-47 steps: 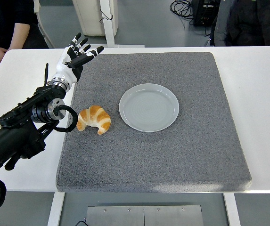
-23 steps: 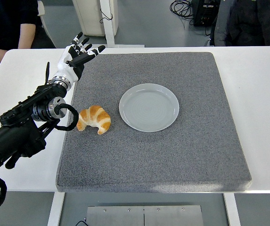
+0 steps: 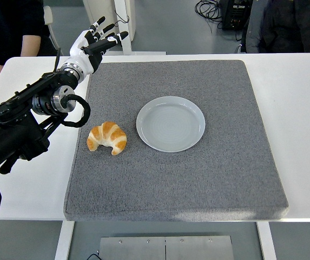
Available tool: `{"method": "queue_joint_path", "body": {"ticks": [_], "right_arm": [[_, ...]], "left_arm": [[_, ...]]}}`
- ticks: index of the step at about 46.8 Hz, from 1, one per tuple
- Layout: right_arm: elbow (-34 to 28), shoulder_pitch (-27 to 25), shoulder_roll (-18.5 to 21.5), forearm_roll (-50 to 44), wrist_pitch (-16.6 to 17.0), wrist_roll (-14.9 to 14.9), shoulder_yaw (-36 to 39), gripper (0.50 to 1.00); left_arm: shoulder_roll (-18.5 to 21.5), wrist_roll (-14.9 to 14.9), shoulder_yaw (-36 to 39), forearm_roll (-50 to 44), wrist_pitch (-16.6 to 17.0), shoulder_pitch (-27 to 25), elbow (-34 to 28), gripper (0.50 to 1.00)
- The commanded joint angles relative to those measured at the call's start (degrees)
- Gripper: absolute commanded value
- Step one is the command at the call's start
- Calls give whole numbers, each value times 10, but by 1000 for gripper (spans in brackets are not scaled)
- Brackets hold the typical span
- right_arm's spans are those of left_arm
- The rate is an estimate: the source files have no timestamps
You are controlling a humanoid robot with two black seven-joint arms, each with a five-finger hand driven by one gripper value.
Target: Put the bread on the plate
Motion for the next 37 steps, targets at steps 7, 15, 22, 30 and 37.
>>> {"method": "queue_joint_path", "body": {"ticks": [7, 15, 22, 30, 37], "right_arm": [[-1, 0, 0, 0, 0, 0, 0, 1000], [0, 0, 0, 0, 0, 0, 0, 1000], [-1, 0, 0, 0, 0, 0, 0, 1000], [-1, 1, 0, 0, 0, 0, 0, 1000], [0, 4, 0, 0, 0, 0, -1, 1000]], "left_arm": [[66, 17, 25, 129, 38, 3, -159, 902], [141, 23, 85, 225, 38, -5, -257, 904], [197, 65, 167, 305, 33, -36, -277, 908], [253, 68, 218, 322, 5, -54, -316, 913], [294, 73, 252, 359, -2, -55, -380, 913]]}}
